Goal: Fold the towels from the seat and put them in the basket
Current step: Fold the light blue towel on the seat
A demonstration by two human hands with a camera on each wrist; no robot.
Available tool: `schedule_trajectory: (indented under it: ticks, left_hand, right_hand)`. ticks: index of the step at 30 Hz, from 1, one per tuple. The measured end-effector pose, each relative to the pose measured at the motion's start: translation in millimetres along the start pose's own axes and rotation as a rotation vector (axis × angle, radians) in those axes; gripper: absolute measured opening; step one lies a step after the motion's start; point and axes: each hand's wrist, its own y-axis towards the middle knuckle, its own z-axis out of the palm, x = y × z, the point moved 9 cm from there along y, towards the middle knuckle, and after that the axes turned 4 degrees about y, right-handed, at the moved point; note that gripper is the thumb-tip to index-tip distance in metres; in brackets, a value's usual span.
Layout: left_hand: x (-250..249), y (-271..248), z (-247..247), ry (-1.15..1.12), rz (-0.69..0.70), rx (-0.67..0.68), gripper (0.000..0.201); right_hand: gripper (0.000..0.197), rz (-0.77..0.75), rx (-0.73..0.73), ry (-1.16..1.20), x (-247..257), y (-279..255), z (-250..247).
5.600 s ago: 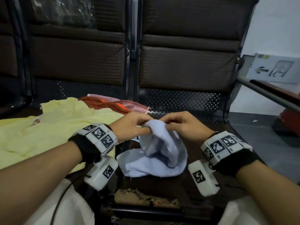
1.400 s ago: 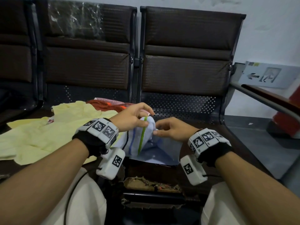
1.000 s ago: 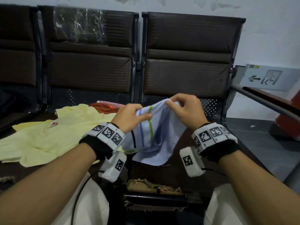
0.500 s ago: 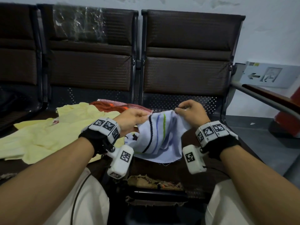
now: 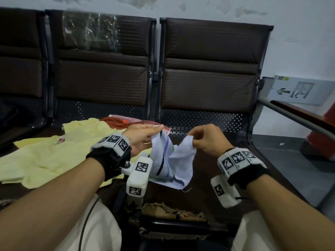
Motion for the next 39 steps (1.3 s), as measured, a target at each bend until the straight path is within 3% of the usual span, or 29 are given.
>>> schedule_trajectory:
  ticks: [2,4,7,15,20,25,30,35,39]
  left_hand:
    - [-2.4,-0.5,0.8,-0.046,0.021,0.004,0.021]
    - [-5.5,-1.4,2.6,-0.05,0.05,0.019,0.024]
    - [-11.6,-6.1,9.5,0.077,0.11,0.039,0.026]
    - [-17.0,-12.8,29.2,0.182,0.216,0.08,0.016]
    - [-16.9,-16.4,38.7,0.106,0.224,0.214,0.039]
    - [-26.3,-17.0,28.4,0.271,0.36,0.048,0.023]
    - [-37.8,-19.5,13.5,0.133,0.352,-0.037,0.012]
    - [-38.5,-23.0,14.6,0.137,0.35,-0.071,0.019]
    - [-42.3,-24.2,13.0,0.207,0.415,-0.104,0.021]
  right_hand:
    - [0.012,-0.074,0.006,0.042,11.1,1.3,0.0]
    - [0.009,-0.188,0.031,0.24,29.0,-0.4,-0.1]
    - [0.011,-0.243,0.047,0.456,44.5,-3.3,2.7]
    - [0.016,-0.103,-0.155,0.205,24.8,6.6,10.1]
    - [0.021,-0.039,-0.207,0.196,17.2,10.8,10.8]
    - [0.021,-0.038,-0.156,0.288,18.2,11.8,15.1]
    - [0.025,-0.127,-0.057,0.335,28.0,8.3,9.6]
    - [0.031,-0.174,0.013,0.235,33.1,2.7,6.8]
    - [0.025,-0.177,0.027,0.257,36.3,-1.8,2.8]
